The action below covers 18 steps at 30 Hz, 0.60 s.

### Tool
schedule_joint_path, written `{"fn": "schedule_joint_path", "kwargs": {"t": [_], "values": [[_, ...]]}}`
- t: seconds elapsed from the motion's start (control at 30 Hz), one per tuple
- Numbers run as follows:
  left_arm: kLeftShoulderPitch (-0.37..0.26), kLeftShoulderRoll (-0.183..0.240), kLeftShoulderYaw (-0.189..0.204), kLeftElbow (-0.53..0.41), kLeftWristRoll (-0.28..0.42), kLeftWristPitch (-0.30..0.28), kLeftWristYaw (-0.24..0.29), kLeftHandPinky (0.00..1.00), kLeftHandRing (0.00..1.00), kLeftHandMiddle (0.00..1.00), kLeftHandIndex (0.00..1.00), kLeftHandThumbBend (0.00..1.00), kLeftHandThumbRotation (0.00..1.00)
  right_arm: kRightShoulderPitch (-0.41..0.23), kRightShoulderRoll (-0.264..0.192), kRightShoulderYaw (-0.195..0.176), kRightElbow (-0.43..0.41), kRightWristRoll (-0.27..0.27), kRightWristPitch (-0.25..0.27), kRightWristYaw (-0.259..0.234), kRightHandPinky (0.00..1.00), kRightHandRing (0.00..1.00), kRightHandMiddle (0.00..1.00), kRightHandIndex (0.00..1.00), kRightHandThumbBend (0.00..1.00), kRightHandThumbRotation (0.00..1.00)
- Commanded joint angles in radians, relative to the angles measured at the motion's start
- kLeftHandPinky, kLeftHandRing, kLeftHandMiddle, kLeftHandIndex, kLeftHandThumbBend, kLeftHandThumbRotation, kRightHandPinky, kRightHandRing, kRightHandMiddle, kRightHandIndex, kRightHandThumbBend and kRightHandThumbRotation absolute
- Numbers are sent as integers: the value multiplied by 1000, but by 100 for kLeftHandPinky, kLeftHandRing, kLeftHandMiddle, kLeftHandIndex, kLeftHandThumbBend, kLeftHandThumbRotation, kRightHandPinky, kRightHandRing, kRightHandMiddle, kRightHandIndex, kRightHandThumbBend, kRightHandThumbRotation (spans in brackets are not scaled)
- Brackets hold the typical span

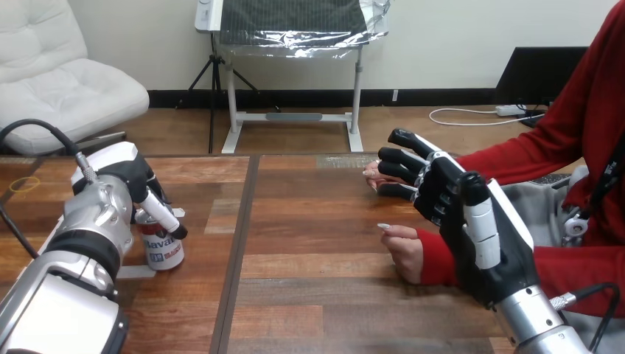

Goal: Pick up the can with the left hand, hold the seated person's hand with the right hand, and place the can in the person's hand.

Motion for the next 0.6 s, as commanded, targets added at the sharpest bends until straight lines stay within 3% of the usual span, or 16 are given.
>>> {"fn": "schedule_joint_path", "kwargs": {"t": [0.0, 0.57], "values": [[-86, 17, 14, -65, -8, -11, 20, 35, 42, 48, 45, 82, 0, -103, -27, -24, 29, -21, -47, -11, 80, 85, 85, 89, 88, 100], [-86, 28, 40, -132, -26, -20, 12, 35, 43, 49, 46, 79, 0, -170, -79, -20, 156, -209, -165, -125, 77, 84, 84, 87, 82, 100]]}}
